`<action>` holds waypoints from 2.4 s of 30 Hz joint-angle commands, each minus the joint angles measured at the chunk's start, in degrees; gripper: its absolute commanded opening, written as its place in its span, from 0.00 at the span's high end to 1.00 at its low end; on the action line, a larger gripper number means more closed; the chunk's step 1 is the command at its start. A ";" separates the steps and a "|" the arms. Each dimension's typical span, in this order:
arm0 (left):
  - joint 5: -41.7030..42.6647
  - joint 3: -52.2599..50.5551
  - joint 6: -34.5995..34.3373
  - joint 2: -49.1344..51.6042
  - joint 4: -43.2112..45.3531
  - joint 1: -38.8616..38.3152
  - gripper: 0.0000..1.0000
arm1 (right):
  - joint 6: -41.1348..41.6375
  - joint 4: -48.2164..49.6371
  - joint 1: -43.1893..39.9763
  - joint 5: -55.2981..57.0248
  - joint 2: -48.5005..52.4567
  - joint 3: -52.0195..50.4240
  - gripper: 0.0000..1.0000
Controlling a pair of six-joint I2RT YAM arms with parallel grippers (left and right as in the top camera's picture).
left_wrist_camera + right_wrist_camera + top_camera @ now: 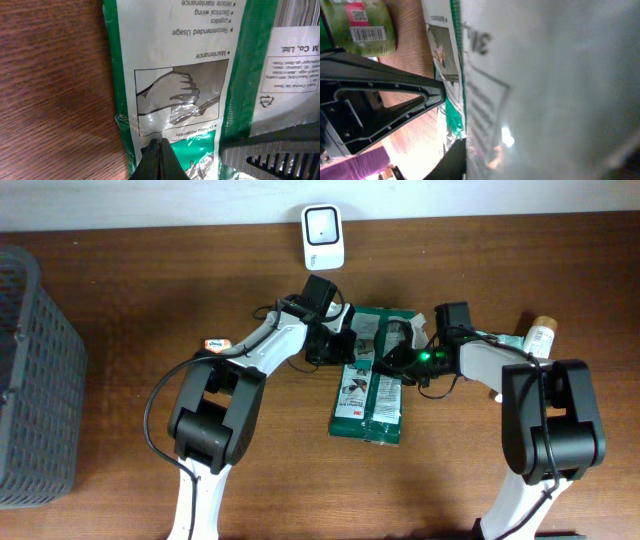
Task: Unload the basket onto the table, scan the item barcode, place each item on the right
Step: 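Lift the large pack with the right gripper and raise it toward the scanner, then hold the large pack's barcode up at the scanner with the right gripper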
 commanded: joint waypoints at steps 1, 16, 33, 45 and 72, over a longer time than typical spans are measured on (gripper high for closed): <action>-1.07 -0.17 -0.33 1.60 -0.55 0.09 1.00 | -0.02 0.26 -0.15 0.66 0.94 -0.59 0.85; -2.69 0.04 3.65 -9.16 -0.55 2.95 1.00 | -23.15 -16.09 -1.66 -13.79 -0.07 12.44 0.96; -7.06 0.04 6.19 -26.16 -3.93 18.97 1.00 | -67.32 -64.63 1.81 -13.60 -2.93 37.97 0.96; -20.98 0.02 6.16 -25.90 -5.90 21.46 1.00 | -67.60 -67.65 7.08 -22.05 -14.25 43.25 0.96; -28.13 -0.02 5.77 -25.86 -8.13 27.36 0.95 | -47.56 -55.54 11.19 -17.42 -16.41 49.44 0.96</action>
